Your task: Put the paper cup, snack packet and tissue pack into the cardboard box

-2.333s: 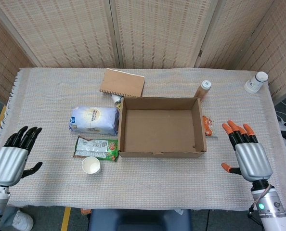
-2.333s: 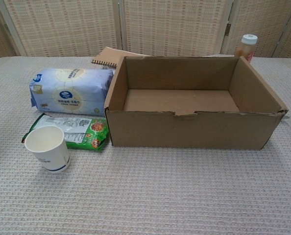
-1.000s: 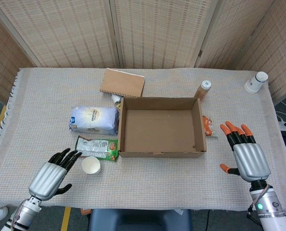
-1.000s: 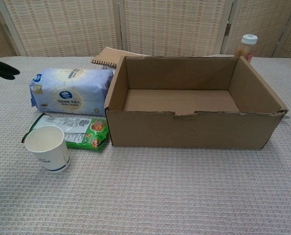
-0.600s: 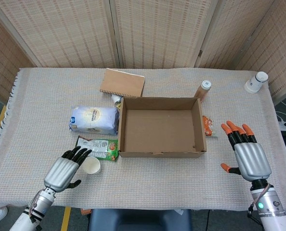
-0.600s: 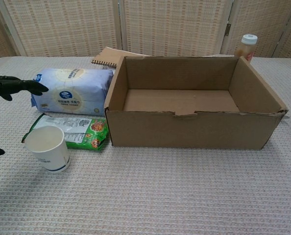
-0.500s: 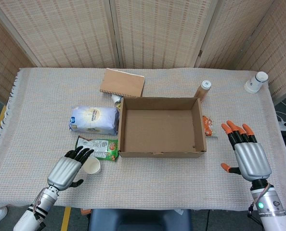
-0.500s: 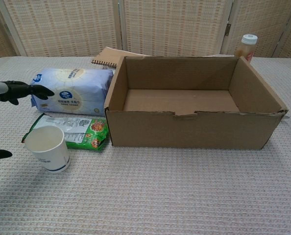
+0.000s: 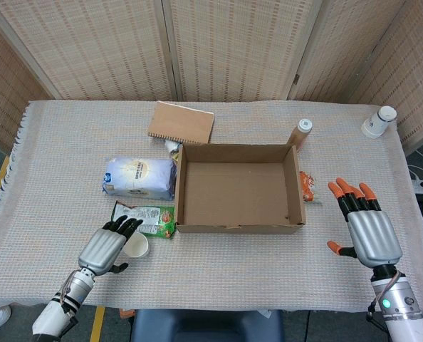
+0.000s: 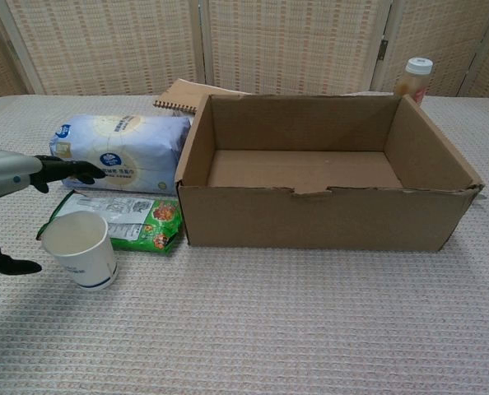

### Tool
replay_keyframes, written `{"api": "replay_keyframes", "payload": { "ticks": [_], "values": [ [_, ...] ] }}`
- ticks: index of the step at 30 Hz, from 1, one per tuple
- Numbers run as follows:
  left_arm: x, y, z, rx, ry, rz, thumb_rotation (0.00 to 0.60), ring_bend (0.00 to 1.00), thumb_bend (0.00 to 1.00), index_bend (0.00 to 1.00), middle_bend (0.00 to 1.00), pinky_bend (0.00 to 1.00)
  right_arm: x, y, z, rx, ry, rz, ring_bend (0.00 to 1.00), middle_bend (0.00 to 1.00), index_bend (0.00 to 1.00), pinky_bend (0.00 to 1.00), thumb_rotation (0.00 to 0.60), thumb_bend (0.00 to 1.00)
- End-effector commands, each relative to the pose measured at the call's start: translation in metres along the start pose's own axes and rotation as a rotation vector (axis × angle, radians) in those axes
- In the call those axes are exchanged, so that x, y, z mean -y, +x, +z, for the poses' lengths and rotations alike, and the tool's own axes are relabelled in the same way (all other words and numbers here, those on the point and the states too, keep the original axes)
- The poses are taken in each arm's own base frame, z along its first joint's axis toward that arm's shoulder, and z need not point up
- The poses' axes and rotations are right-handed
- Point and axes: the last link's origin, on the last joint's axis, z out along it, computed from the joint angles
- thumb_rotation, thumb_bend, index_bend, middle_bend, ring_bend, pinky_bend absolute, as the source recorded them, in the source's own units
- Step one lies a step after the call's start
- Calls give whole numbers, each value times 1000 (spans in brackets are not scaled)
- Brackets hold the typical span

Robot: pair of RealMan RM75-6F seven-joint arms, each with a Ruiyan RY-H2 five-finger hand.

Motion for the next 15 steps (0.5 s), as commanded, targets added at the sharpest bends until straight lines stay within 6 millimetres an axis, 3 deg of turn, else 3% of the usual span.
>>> {"api": "replay_keyframes", "payload": {
  "ticks": [1,15],
  "values": [
    [0,-4,2,11,2,-2,600,36,191,0,71,211,0,0,0,-1,-1,0,0,0,55,0,600,73],
    [-1,-12,16,1,-3,-17,600,67,192,69,123,239,-2,-1,2,4,-11,2,0,0,55,0,600,73]
  ]
}}
